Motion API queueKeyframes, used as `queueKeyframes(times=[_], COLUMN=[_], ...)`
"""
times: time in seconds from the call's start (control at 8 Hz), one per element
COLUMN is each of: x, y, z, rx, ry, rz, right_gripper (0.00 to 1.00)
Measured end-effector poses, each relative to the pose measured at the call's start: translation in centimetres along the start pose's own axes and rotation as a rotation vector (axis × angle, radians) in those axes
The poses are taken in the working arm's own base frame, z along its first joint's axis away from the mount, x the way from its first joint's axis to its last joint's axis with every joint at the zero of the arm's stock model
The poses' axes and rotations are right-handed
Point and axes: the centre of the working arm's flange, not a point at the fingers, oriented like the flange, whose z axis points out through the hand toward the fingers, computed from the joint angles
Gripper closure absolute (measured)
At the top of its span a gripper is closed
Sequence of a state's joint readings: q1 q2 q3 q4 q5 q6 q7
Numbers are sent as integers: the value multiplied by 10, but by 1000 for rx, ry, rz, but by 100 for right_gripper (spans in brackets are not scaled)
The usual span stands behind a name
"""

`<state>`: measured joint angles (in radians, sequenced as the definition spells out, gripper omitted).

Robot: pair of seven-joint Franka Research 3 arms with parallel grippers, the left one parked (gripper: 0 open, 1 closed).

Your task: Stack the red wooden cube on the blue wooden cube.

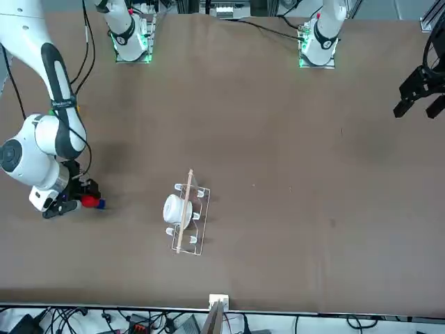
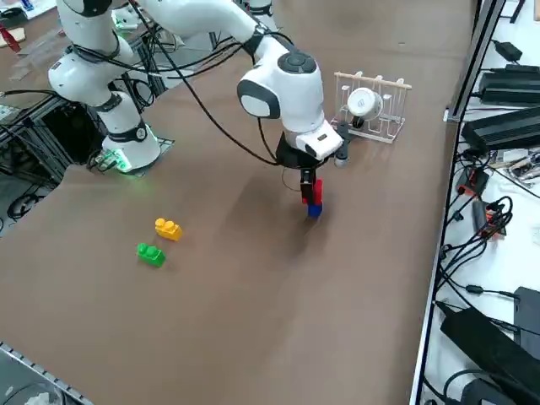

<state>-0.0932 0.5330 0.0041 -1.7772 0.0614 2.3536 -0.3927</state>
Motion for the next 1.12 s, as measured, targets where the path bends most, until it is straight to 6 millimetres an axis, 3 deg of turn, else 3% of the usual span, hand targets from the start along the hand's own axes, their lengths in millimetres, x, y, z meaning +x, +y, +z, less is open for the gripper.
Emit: queueKeyframes(times=[1.12], x=[1], y=[-1], z=[1], rx=[0], ry=[5], rz=[-2], right_gripper=[30])
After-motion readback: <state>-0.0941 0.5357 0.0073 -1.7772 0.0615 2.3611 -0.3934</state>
